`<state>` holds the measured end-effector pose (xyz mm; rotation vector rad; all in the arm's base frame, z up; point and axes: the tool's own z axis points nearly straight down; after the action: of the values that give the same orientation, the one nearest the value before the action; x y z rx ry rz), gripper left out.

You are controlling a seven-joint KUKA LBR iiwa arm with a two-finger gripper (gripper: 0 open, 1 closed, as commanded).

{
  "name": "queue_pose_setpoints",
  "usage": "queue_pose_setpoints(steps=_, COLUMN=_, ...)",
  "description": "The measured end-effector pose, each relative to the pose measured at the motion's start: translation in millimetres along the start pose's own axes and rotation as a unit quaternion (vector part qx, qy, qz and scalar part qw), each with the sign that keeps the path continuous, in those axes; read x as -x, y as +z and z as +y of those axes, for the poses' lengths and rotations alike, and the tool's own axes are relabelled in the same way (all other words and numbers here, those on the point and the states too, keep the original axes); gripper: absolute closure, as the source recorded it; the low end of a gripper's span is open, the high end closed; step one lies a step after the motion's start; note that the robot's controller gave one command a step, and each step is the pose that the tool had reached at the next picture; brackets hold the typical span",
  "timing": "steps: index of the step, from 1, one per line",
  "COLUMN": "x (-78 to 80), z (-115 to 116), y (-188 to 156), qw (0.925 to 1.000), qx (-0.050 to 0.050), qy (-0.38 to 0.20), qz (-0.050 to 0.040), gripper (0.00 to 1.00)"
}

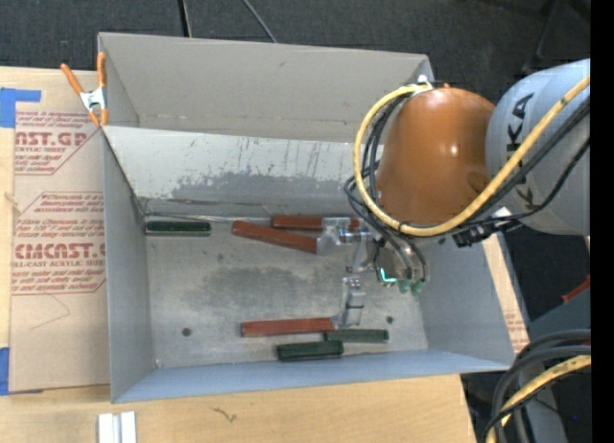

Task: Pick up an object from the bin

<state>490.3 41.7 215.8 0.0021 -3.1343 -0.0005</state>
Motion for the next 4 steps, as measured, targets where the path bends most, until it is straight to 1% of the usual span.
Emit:
queue_pose_setpoints(steps=1, x=-7.4, z=28.8, y=148.2, qw=0.9999, qx=0.001, qy=0.013, qz=-0.0049, gripper=0.00)
queue_pose_setpoints(steps=2, x=-9.9, z=25.9, y=115.6, qw=0.9978, qx=0.001, qy=0.066, qz=-0.0041, gripper=0.00)
queue_pose_setpoints(steps=3, x=-7.2, z=32.9, y=112.9, qw=0.9918, qx=0.001, qy=0.128, qz=-0.0034, gripper=0.00)
queue_pose_setpoints(steps=4, x=-7.7, z=21.6, y=146.8, qw=0.9657, qx=0.001, qy=0.260, qz=-0.0015, gripper=0.00)
